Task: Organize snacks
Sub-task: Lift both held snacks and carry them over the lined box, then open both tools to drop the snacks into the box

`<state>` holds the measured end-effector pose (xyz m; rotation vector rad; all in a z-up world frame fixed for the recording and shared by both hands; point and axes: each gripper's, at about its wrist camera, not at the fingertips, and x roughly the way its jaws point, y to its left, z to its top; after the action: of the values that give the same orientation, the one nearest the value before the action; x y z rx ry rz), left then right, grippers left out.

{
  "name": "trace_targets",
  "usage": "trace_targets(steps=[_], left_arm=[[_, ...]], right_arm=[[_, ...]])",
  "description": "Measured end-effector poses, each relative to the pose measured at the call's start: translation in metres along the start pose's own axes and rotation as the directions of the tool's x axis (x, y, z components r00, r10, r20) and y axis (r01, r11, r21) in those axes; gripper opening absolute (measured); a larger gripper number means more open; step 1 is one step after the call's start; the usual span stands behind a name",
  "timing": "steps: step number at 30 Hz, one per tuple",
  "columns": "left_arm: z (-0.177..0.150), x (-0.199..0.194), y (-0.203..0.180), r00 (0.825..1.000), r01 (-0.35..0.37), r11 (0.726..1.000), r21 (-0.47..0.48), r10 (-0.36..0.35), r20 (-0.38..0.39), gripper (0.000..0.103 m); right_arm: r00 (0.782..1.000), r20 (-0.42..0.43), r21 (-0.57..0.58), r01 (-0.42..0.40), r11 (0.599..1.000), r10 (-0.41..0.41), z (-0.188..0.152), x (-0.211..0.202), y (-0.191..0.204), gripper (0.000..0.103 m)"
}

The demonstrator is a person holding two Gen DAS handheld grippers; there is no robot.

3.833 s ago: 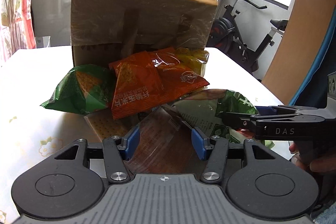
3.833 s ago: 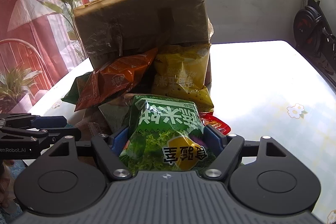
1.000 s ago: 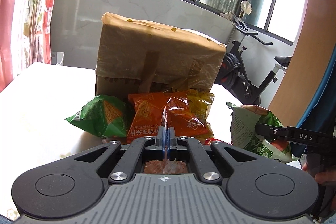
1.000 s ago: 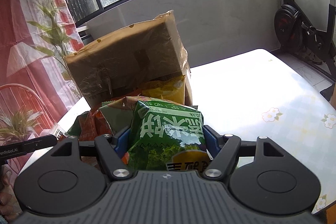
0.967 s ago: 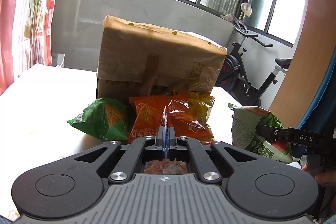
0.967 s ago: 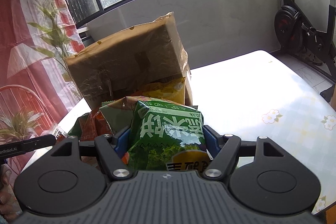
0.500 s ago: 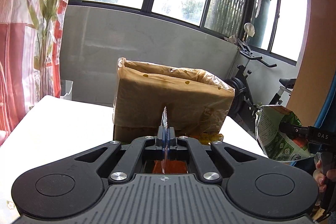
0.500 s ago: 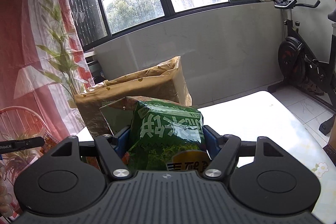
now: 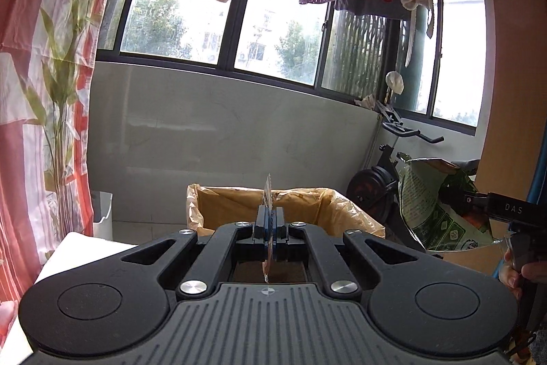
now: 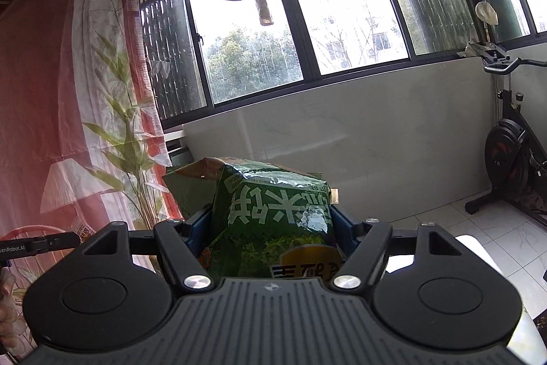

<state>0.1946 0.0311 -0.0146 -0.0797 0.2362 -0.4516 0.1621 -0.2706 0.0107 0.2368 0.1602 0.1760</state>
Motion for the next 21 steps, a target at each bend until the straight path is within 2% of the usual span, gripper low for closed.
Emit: trace_targets(steps=[3,11,16,21], left_arm=[[0.017,0.02,0.001,1.0,0.006,1.0,0.0,-0.006,0.002,0.003],[0.048,0.08,0.006,0.999,0.023,1.0,-0.005,-0.023,-0.027,0.003],[0.053,0.121,0.015,0.997,0.026,1.0,0.003,-0.026,-0.072,0.003],[0.045,0.158,0.029,0.99,0.011,1.0,-0.014,-0.013,-0.141,0.003]], right_arm=[[1.0,-0.012,0.0,-0.019,1.0,0.019,0.01,0.029,0.006,0.072],[0.993,-0.089,0.088,-0.068,0.994,0.076,0.029,0.114,0.011,0.072],[0.981,-0.175,0.129,-0.061,0.99,0.083,0.033,0.165,0.008,0.072],[0.961,-0.268,0.152,-0.034,0.988,0.074,0.023,0.205,0.004,0.073]])
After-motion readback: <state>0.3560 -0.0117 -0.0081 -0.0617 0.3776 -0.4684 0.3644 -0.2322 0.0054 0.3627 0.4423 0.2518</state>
